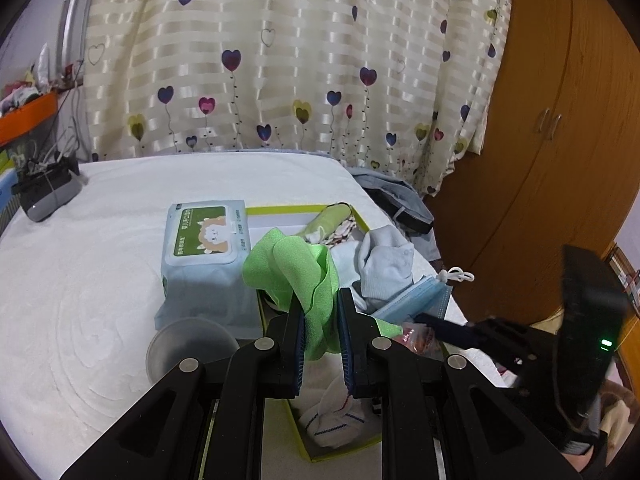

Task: Organize soft objects
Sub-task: 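Lower the cloth and snack bag into the box and open both tools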

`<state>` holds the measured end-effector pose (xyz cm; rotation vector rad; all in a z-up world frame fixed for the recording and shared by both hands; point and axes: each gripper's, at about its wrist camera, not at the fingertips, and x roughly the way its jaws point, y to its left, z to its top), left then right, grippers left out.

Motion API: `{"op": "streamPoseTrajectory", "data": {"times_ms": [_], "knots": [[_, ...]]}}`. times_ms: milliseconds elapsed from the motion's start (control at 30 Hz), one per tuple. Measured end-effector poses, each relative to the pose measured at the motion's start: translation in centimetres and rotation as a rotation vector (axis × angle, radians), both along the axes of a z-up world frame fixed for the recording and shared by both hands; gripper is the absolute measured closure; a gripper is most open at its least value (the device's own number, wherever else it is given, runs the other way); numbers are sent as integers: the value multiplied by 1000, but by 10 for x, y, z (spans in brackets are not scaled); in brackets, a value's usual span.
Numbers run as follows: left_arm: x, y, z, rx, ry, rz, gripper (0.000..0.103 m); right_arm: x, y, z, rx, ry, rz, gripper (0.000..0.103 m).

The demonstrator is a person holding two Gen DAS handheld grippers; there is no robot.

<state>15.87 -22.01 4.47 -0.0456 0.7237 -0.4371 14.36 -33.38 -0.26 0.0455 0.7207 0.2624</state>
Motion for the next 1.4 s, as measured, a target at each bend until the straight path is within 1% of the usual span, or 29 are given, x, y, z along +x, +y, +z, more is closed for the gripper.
{"op": "streamPoseTrajectory", "data": {"times_ms": [100,267,467,633,767,800,833,967,1033,1233,1400], "knots": [[0,0,0,1,-2,-3,89,-6,3,9,-19,-37,7,56],[7,-3,-1,8,6,-8,89,-12,-4,18,-10,-66,-20,56],[22,-18,-15,32,47,-41,89,-18,-18,26,11,-86,-68,56],[33,-31,-28,48,83,-64,89,-15,-28,23,23,-73,-91,56],[38,-36,-34,52,96,-76,87,-10,-35,18,35,-53,-109,56],[40,-37,-35,51,100,-78,85,-10,-36,17,38,-51,-113,56],[42,-38,-36,48,105,-79,80,-9,-38,16,41,-49,-116,56],[44,-38,-38,39,119,-77,73,-10,-39,16,44,-48,-117,56],[44,-38,-38,36,121,-81,66,-10,-39,16,45,-48,-117,56],[35,-37,-27,25,93,-86,66,-12,-38,18,41,-50,-125,56],[20,-30,-15,16,61,-77,66,-21,-33,26,31,-66,-125,56]]}}
